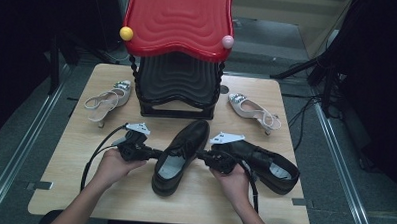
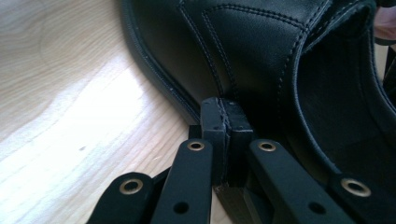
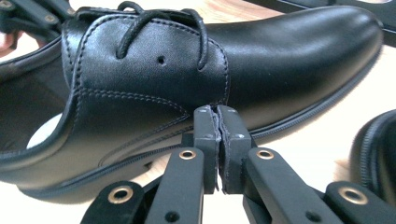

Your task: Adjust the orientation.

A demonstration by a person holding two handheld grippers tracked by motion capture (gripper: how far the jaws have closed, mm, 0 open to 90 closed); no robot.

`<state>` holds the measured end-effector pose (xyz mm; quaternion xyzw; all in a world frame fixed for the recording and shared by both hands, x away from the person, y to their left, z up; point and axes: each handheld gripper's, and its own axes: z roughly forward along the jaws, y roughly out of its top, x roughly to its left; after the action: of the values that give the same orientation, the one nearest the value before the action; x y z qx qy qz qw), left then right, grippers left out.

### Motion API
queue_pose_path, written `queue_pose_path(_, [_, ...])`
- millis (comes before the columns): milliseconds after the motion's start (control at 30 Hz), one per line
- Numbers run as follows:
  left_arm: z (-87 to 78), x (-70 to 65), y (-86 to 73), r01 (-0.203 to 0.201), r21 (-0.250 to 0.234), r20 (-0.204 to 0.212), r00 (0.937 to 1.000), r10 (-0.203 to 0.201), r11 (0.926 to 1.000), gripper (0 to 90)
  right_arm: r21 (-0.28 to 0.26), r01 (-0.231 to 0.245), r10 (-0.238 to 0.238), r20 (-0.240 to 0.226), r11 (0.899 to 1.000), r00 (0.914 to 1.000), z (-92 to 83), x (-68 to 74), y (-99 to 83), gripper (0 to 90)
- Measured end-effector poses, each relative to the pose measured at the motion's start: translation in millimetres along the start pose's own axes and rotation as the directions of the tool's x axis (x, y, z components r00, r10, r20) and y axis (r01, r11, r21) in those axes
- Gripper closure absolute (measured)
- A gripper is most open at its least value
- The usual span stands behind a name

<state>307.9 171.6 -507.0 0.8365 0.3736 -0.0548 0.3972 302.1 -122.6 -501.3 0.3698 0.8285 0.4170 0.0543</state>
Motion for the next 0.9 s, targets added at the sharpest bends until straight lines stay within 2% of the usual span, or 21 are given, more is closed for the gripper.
queue_pose_path(100, [1.6, -1.1, -0.4, 0.017, -0.003, 0.016, 0.9997, -0.017, 0.9998, 89.9, -0.001, -0.007, 0.007, 0.011, 1.0, 0.9999, -0.8, -3.6, 0.9, 88.7])
queue_pose_path(233, [4.8, -6.5, -0.7, 0.02, -0.013, 0.0, 0.9998, -0.02, 0.9997, 89.9, 0.005, -0.019, 0.019, 0.014, 1.0, 0.9997, -1.6, -6.4, 2.3, 89.3])
queue_pose_path(267, [7.2, -8.9, -0.9, 0.031, -0.021, 0.005, 0.9995, -0.031, 0.9993, 89.9, 0.007, -0.02, 0.02, 0.018, 1.0, 0.9996, -1.8, -7.0, 2.8, 89.3])
queue_pose_path(400, [11.5, -13.7, -0.7, 0.026, -0.024, 0.012, 0.9996, -0.026, 0.9994, 89.9, 0.006, -0.025, 0.025, 0.034, 1.0, 0.9991, -2.9, -10.7, 3.9, 89.4])
queue_pose_path(433, [14.6, -17.7, 0.0, 0.017, -0.025, 0.015, 0.9998, -0.016, 0.9995, 89.9, 0.006, -0.04, 0.04, 0.036, 0.999, 0.9985, -3.8, -13.3, 4.2, 90.0])
queue_pose_path(633, [24.7, -26.9, 2.3, 0.019, -0.036, 0.028, 0.9994, -0.018, 0.9992, 89.9, 0.003, -0.059, 0.059, 0.064, 0.998, 0.9962, -8.4, -20.3, 5.9, 90.0])
queue_pose_path(900, [41.5, -43.4, 6.6, 0.007, -0.048, 0.048, 0.9988, -0.004, 0.9988, 89.7, -0.013, -0.067, 0.068, 0.096, 0.998, 0.9931, -13.1, -29.5, 7.1, 90.0])
